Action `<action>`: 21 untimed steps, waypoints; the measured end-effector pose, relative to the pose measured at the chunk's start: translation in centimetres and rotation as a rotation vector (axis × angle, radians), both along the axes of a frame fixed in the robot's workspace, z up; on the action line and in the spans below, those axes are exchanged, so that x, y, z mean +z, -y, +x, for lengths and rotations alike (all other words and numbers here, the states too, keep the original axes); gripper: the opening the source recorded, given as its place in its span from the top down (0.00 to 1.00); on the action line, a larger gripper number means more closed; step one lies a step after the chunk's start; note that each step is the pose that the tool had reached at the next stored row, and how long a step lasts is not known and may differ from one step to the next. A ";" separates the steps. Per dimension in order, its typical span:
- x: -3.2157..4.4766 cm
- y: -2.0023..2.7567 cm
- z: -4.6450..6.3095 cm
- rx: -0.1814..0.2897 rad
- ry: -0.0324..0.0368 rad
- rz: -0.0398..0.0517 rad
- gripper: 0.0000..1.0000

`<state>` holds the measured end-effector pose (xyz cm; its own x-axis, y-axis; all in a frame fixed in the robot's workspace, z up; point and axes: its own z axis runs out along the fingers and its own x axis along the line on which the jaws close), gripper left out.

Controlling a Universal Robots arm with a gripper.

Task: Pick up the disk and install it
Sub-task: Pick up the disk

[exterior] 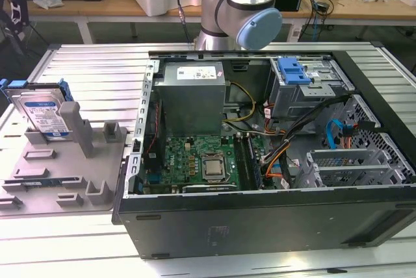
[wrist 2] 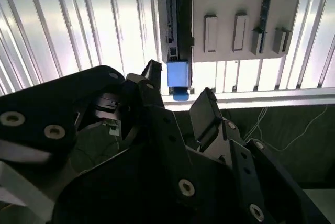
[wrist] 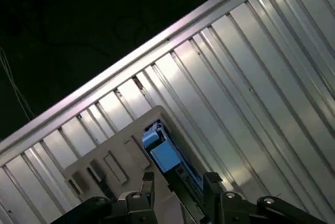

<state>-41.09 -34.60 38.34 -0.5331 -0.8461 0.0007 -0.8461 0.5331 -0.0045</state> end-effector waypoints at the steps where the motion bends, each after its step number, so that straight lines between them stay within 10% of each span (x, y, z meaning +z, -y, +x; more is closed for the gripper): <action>1: -0.02 0.00 0.0 0.030 0.0000 0.0000 0.50; 15: -0.45 0.00 0.0 0.410 0.0001 0.0001 0.50; 21: -0.67 0.00 -0.8 0.482 0.0001 0.0001 0.50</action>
